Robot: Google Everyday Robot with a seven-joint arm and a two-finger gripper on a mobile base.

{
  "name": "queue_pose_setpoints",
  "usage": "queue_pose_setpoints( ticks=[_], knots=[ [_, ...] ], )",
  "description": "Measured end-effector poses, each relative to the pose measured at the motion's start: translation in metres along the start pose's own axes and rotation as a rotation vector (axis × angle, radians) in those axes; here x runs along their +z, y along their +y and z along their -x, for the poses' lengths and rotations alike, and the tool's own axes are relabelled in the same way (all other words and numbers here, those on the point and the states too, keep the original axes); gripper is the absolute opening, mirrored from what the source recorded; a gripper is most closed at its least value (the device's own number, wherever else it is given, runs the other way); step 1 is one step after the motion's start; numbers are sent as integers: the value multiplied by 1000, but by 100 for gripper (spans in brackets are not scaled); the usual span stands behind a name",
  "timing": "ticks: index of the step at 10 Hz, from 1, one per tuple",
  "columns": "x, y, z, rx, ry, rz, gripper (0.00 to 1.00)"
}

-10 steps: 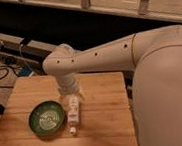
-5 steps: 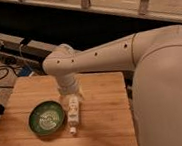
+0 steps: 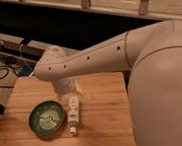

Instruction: Place the bottle in the ceramic bowl

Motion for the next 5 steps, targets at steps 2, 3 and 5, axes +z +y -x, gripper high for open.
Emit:
queue_pose_setpoints(
  ticks=[2,3,5],
  knots=[
    [-1,4,20,33,-93,-34,65],
    [-1,5,23,39,-110,-39,65],
    [-2,7,24,38,-115,-39,65]
  ],
)
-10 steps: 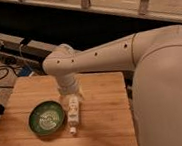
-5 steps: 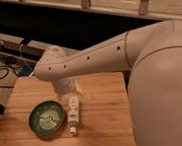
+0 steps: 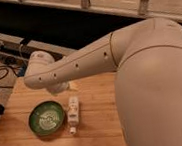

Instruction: Place the bottle in the ceramic bowl

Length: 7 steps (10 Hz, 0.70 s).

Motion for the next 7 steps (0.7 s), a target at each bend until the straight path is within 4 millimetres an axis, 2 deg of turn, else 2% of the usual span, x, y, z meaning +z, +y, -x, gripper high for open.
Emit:
queue_pose_setpoints(
  ticks=[2,4,7],
  knots=[
    [0,-2,-1,2,3,-6,65],
    [9,-3,-7,0,31,-26,65],
    [41,-6,-10,11,82,-12,65]
  ],
)
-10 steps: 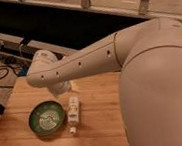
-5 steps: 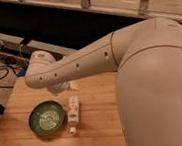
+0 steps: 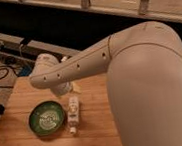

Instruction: Place the bottle in the ceramic bowl

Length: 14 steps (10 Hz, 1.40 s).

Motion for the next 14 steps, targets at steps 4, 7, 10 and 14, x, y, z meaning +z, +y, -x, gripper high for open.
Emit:
queue_pose_setpoints(
  ticks=[4,7,10,14],
  knots=[
    [28,8,-3,8,81,53,65],
    [28,9,-4,5,80,52,65],
    [31,11,-3,4,84,46,65],
    [47,22,0,-15,112,38,65]
  ],
)
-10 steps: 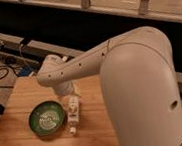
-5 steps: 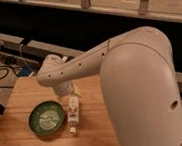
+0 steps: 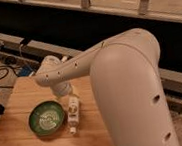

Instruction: Place the bottle in the ceramic bowl

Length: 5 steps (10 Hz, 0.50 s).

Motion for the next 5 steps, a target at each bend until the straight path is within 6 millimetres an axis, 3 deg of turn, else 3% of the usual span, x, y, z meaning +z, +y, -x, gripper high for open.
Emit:
queue_pose_setpoints(
  ticks=[5],
  knots=[
    [40,-12,3,30,66,-59,65]
  ],
)
